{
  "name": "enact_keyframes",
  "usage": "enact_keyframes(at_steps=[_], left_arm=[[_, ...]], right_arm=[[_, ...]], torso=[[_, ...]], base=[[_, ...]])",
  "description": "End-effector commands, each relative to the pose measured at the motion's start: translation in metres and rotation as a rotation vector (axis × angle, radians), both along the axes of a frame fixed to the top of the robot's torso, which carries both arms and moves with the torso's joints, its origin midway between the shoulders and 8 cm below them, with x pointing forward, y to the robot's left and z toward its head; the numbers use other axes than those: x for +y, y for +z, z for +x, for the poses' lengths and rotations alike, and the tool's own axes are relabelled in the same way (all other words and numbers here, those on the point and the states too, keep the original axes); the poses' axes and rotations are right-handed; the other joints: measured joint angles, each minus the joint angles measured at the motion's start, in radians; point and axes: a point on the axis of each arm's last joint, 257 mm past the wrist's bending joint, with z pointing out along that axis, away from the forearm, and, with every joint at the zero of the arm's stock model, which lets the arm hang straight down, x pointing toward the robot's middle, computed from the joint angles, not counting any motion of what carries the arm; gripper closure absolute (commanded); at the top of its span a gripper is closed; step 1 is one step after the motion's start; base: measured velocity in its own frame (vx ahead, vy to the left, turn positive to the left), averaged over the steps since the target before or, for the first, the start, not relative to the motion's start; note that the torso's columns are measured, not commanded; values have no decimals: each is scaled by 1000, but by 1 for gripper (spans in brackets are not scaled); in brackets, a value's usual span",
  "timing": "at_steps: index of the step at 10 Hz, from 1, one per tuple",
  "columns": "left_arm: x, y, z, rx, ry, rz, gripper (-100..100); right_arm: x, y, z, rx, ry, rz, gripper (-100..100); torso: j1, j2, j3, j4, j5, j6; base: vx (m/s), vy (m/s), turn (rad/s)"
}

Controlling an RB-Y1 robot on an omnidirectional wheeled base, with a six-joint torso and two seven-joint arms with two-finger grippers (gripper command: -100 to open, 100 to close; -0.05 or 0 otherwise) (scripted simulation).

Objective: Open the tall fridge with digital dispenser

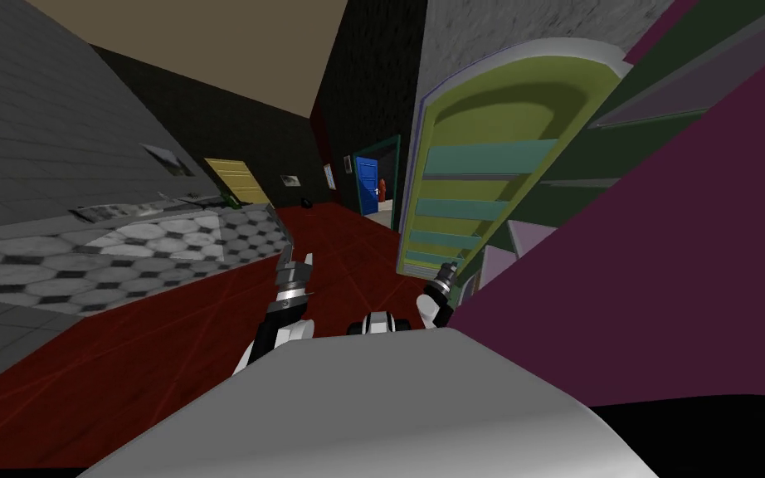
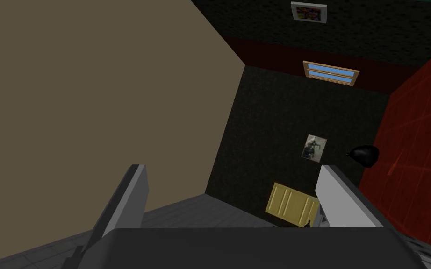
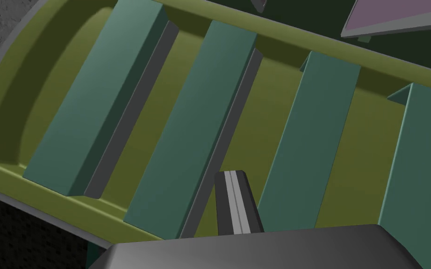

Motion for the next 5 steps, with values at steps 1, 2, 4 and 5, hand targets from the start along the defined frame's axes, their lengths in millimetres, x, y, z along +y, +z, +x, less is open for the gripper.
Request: enact_keyframes(at_steps=[1,2,4,5], left_arm=[[0,0,0,0,0,0,0],[0,0,0,0,0,0,0],[0,0,0,0,0,0,0],[0,0,0,0,0,0,0]], right_arm=[[10,0,0,-7,65,-2,100],[13,-1,5,2,87,-3,100],[22,-2,4,3,140,-3,100],[23,9,8,0,126,-1,-100]], torso=[[-1,2,1,1,0,0],[0,1,1,0,0,2],[1,-1,-1,0,0,1],[1,0,0,0,0,0]], base=[[68,41,-365],[71,59,-242],[105,72,-278],[29,22,-74]])
